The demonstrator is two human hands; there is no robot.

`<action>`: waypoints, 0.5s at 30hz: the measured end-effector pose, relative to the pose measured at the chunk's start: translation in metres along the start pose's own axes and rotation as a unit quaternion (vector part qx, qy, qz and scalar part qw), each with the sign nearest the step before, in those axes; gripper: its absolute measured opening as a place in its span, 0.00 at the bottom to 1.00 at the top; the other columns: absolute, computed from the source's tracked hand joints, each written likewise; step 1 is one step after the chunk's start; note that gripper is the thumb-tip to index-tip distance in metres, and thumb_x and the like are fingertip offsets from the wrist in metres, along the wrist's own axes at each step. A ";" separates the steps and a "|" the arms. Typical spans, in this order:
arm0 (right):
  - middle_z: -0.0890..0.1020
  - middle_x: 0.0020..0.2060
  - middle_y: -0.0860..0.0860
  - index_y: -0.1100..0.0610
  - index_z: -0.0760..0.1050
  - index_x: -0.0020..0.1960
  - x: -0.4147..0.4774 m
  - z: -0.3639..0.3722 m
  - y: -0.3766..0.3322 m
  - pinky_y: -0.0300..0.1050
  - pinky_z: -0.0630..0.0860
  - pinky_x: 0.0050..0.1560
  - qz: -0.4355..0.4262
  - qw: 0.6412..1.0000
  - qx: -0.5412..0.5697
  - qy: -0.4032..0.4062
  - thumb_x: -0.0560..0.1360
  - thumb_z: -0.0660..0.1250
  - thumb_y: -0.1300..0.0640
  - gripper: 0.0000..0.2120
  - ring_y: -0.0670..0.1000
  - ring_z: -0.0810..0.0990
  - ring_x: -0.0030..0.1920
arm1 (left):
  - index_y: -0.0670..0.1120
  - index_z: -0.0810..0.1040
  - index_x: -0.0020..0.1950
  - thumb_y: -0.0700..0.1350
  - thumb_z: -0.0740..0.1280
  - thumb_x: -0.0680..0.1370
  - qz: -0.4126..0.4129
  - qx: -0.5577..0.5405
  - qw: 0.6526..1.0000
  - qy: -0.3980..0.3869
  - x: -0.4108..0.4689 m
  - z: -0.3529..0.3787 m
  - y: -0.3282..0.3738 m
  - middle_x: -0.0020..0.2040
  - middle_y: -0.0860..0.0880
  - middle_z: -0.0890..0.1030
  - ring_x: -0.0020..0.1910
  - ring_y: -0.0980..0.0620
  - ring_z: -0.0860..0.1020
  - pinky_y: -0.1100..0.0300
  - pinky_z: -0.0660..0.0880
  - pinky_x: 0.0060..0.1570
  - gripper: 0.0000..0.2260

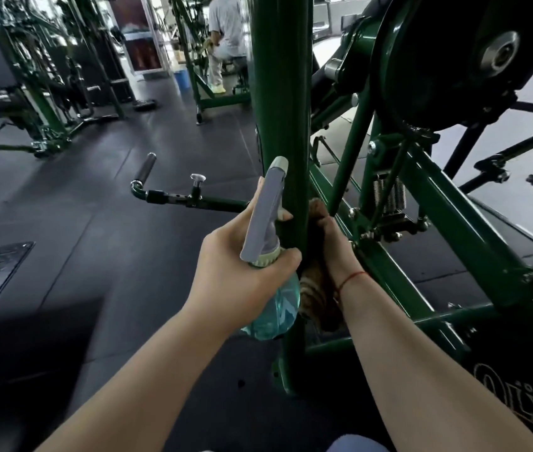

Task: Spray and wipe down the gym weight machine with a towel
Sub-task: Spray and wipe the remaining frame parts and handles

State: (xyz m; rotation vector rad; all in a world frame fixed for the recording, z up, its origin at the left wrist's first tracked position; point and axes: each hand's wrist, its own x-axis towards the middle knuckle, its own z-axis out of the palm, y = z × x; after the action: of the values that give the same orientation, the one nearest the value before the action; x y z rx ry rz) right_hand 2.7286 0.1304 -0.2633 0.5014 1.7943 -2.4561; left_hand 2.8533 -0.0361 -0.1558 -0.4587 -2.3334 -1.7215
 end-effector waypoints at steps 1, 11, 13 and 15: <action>0.84 0.55 0.58 0.52 0.83 0.49 -0.007 0.003 -0.008 0.58 0.76 0.65 -0.008 1.000 -0.007 0.009 0.69 0.66 0.40 0.18 0.58 0.83 0.54 | 0.37 0.80 0.60 0.38 0.77 0.73 0.000 -0.005 1.000 -0.003 0.000 -0.001 -0.003 0.39 0.35 0.78 0.40 0.34 0.77 0.53 0.78 0.37 0.18; 0.85 0.50 0.53 0.48 0.80 0.51 -0.051 0.019 -0.067 0.58 0.78 0.63 -0.214 0.976 -0.039 0.024 0.79 0.64 0.51 0.07 0.55 0.84 0.54 | 0.47 0.82 0.48 0.46 0.75 0.68 -0.066 -0.006 0.994 -0.084 -0.013 -0.018 -0.020 0.37 0.32 0.75 0.30 0.37 0.75 0.47 0.76 0.30 0.10; 0.85 0.49 0.52 0.46 0.79 0.49 -0.051 0.012 -0.038 0.58 0.78 0.62 -0.214 0.975 -0.039 0.042 0.80 0.64 0.53 0.06 0.55 0.84 0.54 | 0.45 0.80 0.51 0.47 0.75 0.68 -0.092 0.016 0.991 -0.100 -0.016 -0.019 -0.029 0.39 0.31 0.74 0.31 0.44 0.72 0.48 0.74 0.30 0.14; 0.86 0.49 0.54 0.47 0.80 0.50 -0.048 0.004 -0.003 0.59 0.78 0.62 -0.172 0.983 -0.026 0.058 0.81 0.65 0.55 0.07 0.57 0.84 0.55 | 0.52 0.82 0.49 0.48 0.75 0.67 -0.118 0.024 0.986 -0.112 -0.020 -0.018 -0.036 0.40 0.33 0.77 0.31 0.42 0.74 0.43 0.77 0.31 0.12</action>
State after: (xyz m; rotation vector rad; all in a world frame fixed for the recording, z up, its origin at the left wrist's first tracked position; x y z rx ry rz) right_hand 2.7725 0.1205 -0.2455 0.3631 2.1470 -2.6335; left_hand 2.8582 -0.0656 -0.1890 -0.4013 -2.6782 -1.7904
